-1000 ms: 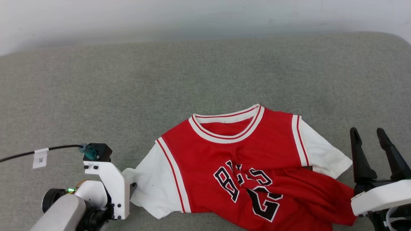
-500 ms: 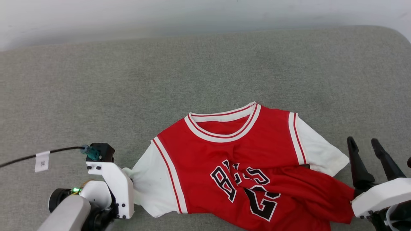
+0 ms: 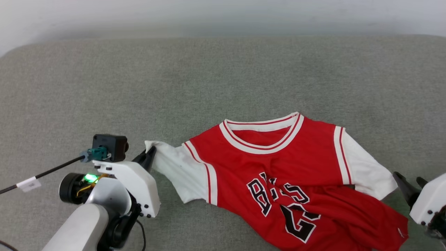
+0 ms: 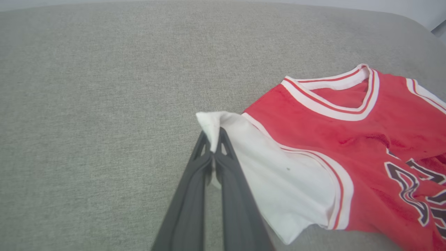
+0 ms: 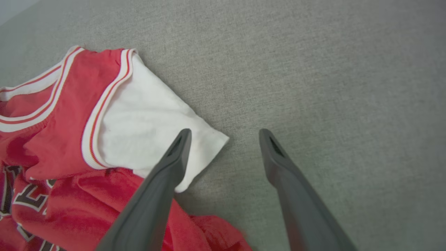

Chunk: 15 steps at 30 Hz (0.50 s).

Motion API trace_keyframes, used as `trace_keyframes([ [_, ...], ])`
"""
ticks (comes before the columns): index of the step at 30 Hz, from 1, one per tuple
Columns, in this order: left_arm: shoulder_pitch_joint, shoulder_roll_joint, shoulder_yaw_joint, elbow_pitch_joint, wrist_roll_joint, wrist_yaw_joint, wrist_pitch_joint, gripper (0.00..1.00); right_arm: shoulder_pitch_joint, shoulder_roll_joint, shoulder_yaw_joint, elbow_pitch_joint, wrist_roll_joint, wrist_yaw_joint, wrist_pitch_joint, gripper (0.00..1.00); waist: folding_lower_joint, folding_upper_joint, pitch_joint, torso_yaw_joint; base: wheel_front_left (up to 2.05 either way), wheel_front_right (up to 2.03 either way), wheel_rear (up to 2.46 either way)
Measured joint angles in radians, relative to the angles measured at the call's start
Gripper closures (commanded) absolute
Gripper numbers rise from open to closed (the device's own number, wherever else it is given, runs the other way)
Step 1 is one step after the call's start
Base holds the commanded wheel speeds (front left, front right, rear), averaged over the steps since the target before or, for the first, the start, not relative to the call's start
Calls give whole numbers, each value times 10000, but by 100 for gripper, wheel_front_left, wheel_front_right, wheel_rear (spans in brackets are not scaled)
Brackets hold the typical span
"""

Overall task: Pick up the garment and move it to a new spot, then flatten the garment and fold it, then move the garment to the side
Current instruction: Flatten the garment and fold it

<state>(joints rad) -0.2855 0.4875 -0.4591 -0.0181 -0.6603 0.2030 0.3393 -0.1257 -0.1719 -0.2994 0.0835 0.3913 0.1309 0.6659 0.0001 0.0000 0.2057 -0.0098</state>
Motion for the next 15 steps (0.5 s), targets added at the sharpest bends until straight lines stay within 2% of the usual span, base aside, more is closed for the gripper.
trace_keyframes([
  [11,-218,-123,-180,-769,299,184,-100,100,-1072,-541,840,1448,339,-2,2383,0,0,0,669,593,0,0,0],
  [12,-218,-125,-180,-765,299,188,-115,100,-1151,-573,834,1530,366,-2,2539,11,0,0,685,628,0,0,0],
  [13,-218,-123,-182,-759,299,211,-115,100,-1195,-596,817,1609,410,-2,2617,81,0,0,690,658,0,0,0],
  [14,-218,-123,-180,-750,297,211,-115,100,-1245,-616,802,1708,416,-2,2700,100,0,0,684,682,0,0,0],
  [15,-218,-125,-180,-725,290,213,-113,100,-1298,-639,800,1795,424,-2,2792,100,0,0,661,698,0,0,0],
])
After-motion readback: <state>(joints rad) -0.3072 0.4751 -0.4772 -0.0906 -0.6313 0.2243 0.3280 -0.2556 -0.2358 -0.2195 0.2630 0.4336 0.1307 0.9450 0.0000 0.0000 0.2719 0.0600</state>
